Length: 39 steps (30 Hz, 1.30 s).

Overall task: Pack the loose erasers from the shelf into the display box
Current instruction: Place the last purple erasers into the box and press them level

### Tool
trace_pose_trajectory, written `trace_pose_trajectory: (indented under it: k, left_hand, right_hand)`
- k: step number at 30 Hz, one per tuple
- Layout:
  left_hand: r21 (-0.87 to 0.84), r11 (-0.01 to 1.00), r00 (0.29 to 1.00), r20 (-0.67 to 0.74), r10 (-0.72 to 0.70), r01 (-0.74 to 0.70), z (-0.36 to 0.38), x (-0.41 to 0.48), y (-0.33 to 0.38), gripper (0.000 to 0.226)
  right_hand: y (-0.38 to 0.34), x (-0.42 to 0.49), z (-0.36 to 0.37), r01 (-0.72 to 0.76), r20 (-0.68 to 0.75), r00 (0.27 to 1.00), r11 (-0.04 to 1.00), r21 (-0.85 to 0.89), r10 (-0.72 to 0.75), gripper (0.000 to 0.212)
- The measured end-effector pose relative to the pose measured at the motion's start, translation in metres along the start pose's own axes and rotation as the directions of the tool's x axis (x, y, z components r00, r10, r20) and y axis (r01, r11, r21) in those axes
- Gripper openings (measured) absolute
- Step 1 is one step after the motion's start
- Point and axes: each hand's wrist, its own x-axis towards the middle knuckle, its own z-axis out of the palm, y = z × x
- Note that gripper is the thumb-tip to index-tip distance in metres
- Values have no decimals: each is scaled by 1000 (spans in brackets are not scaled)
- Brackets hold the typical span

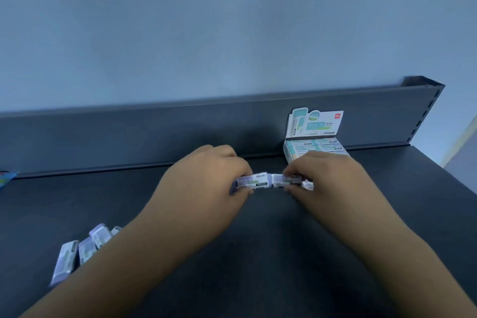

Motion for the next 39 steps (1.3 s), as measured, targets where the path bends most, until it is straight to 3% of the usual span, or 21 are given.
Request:
trace_pose_trajectory:
  k: [7,15,24,39]
  left_hand:
    - [-33,999,996,81,31,-28,27,30,42,16]
    - [69,996,995,84,54,-60,55,74,85,21]
    - [226,972,987,161,21,-58,77,92,101,21]
    - [179,984,986,162,-32,3,85,99,95,11]
  right_hand:
    - [64,6,-27,24,2,1000,995,-95,-24,12]
    - [122,18,-46,28,55,998,989,-147,-20,14]
    - [138,24,-39,33,126,992,994,-107,-20,16]
    - [135,30,-34,110,165,982,985,-134,-87,21]
